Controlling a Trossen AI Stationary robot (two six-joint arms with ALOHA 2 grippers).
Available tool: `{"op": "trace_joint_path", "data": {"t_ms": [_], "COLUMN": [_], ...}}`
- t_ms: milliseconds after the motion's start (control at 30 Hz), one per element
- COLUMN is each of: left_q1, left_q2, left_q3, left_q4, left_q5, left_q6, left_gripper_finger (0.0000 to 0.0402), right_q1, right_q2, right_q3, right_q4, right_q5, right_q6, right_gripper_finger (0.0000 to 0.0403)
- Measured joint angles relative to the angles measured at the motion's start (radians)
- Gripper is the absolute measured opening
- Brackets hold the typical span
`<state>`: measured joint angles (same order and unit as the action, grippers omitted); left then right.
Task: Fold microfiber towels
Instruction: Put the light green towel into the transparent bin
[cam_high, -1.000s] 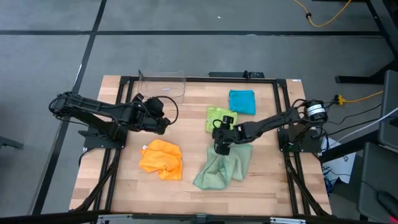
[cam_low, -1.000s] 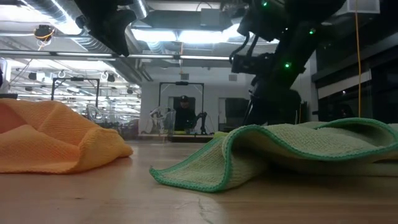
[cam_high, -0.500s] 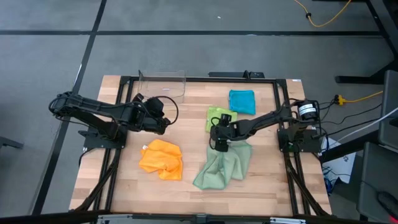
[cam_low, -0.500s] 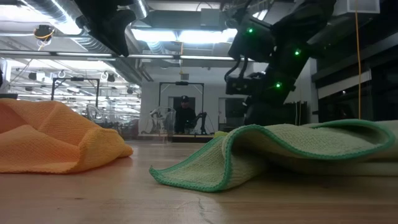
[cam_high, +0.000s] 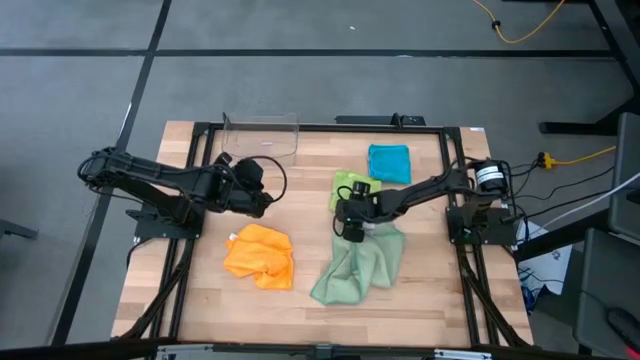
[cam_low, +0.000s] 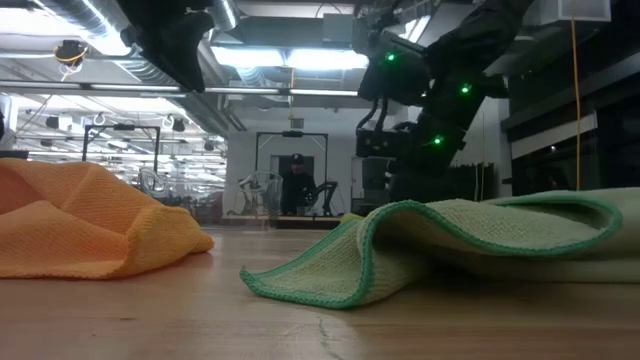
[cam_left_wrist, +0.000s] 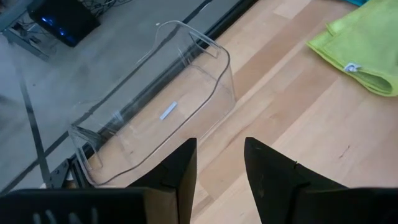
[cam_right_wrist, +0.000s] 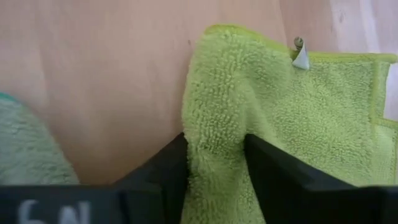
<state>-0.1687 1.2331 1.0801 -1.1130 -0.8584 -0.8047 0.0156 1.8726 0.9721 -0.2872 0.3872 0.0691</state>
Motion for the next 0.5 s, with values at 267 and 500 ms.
{"op": "trace_joint_path", "data": {"t_ms": [267,500], "left_q1": [-0.017,-0.031], "left_q2": [0.000,0.000], "left_q3": [0.000,0.000], "left_q4": [-0.005,-0.022], "left_q5": [0.000,0.000], "left_q6": [0.000,0.001], "left_gripper_finger": [0.0126,0.0126], "right_q1": [-0.079,-0.124], "right_q2": [0.002,0.005], "right_q3": [0.037,0.078], "right_q4": [-0.017,-0.058], "right_q5": [-0.090,-0.150], "right_q6": [0.027,0.057], "right_gripper_finger": [0.0044,0.0011]}}
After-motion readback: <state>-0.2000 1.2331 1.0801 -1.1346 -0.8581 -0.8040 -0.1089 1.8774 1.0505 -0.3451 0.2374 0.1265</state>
